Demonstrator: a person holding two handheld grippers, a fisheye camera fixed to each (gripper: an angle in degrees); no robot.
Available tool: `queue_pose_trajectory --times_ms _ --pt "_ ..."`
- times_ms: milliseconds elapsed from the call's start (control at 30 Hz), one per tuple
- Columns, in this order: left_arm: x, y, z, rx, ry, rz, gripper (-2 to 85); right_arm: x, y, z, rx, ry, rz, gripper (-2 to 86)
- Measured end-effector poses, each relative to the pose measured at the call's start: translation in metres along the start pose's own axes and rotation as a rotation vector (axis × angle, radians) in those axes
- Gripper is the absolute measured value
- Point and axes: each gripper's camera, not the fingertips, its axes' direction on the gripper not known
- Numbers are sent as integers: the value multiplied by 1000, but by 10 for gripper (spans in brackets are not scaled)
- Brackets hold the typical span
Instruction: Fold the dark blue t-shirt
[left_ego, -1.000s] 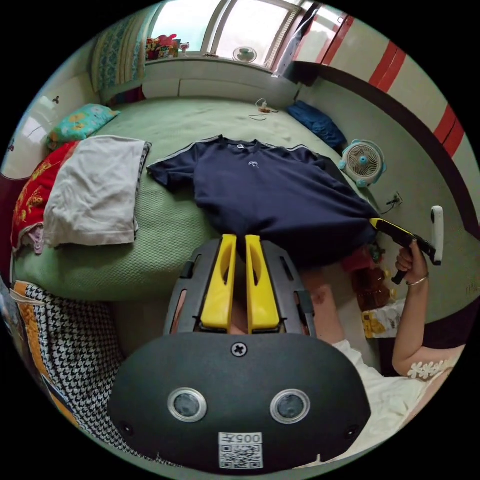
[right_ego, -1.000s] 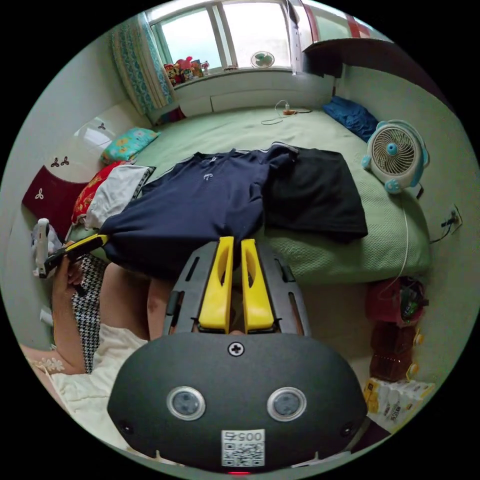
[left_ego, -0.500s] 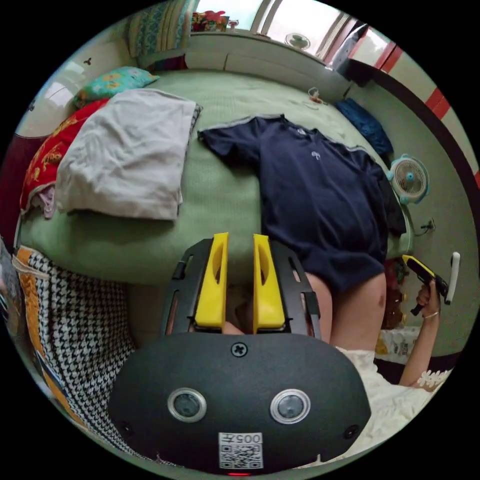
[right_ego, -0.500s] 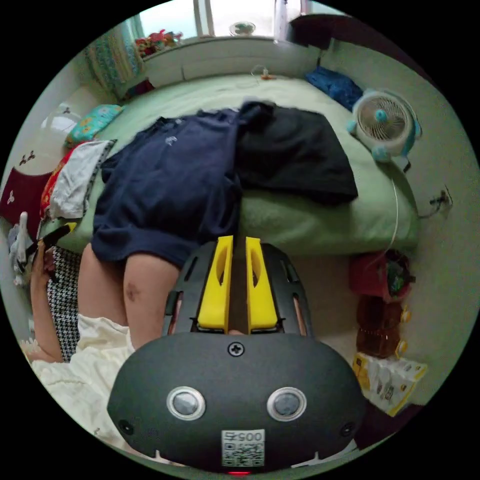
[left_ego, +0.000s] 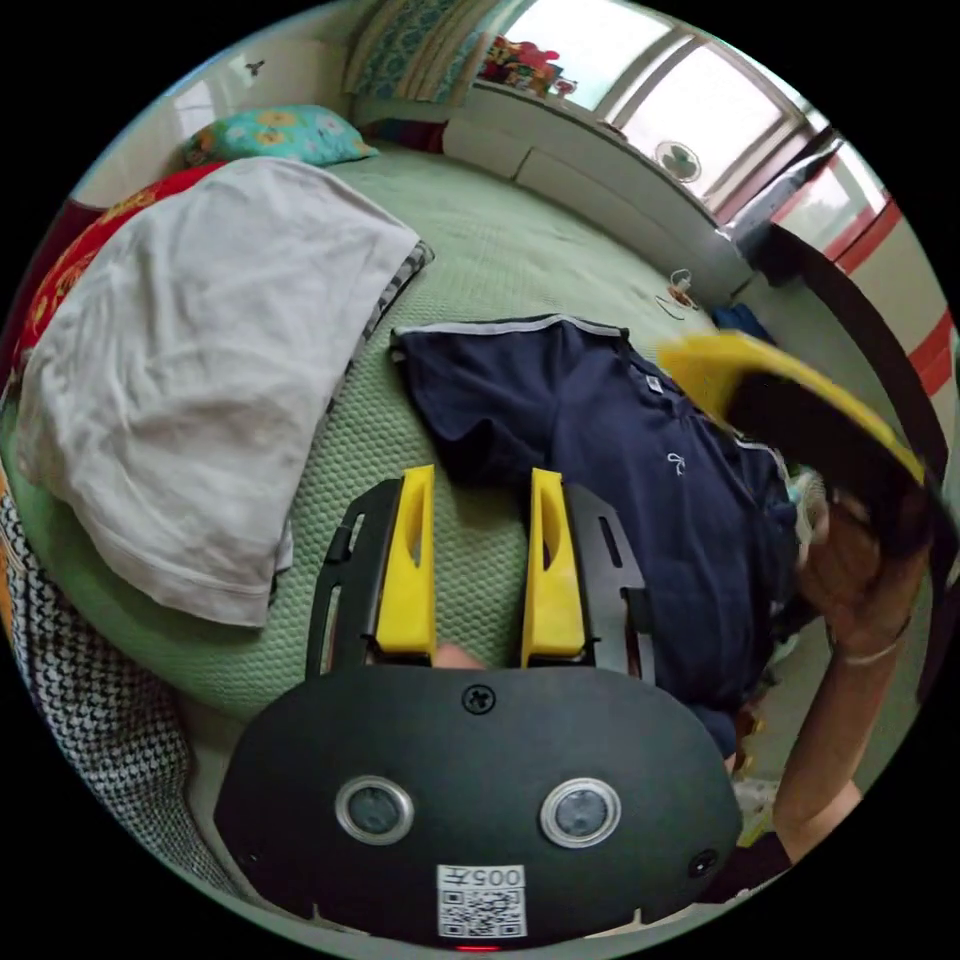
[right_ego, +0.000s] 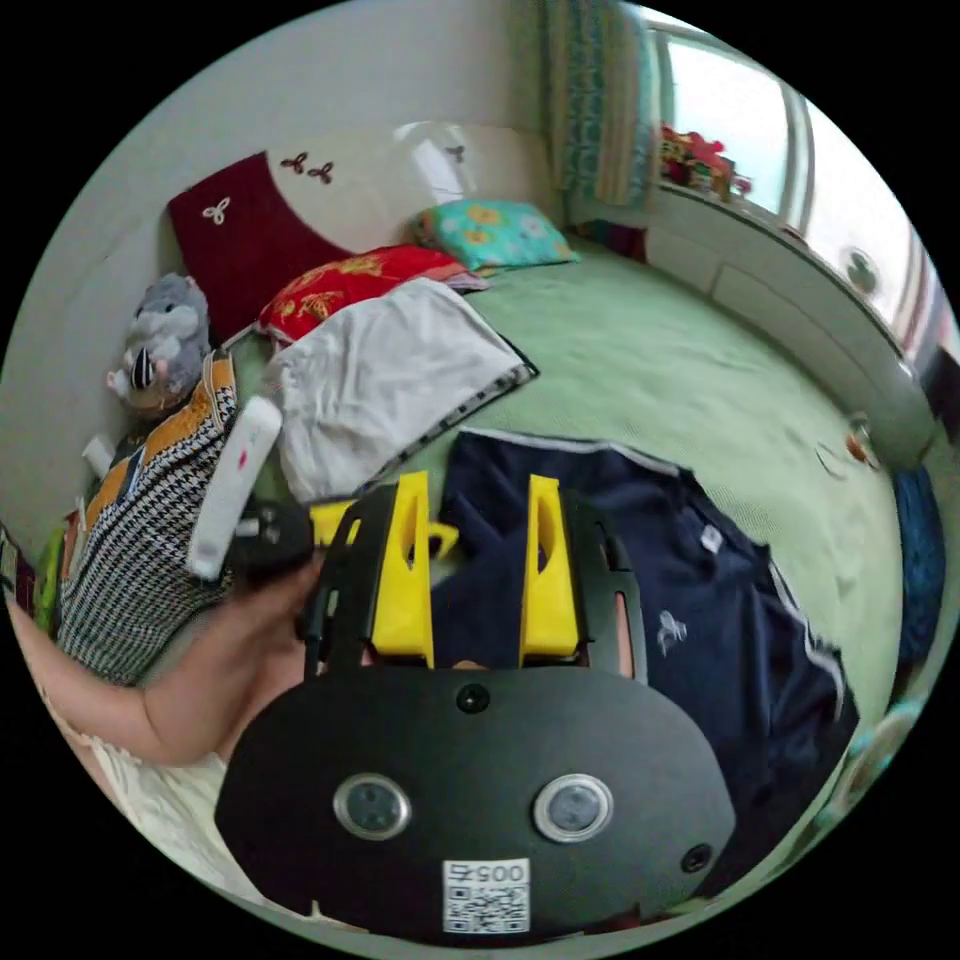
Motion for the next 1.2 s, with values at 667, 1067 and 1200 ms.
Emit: queue_pose_trajectory --times_ms 667,1067,1200 --pt "-54 -28 1 168 76 -62 1 45 -131 130 8 -147 190 -17" --pt "-99 -31 -9 305 62 -209 -4 19 -224 180 75 -27 251 -11" --pt "-93 -34 -1 282 77 -168 1 22 -225 198 -18 -82 222 31"
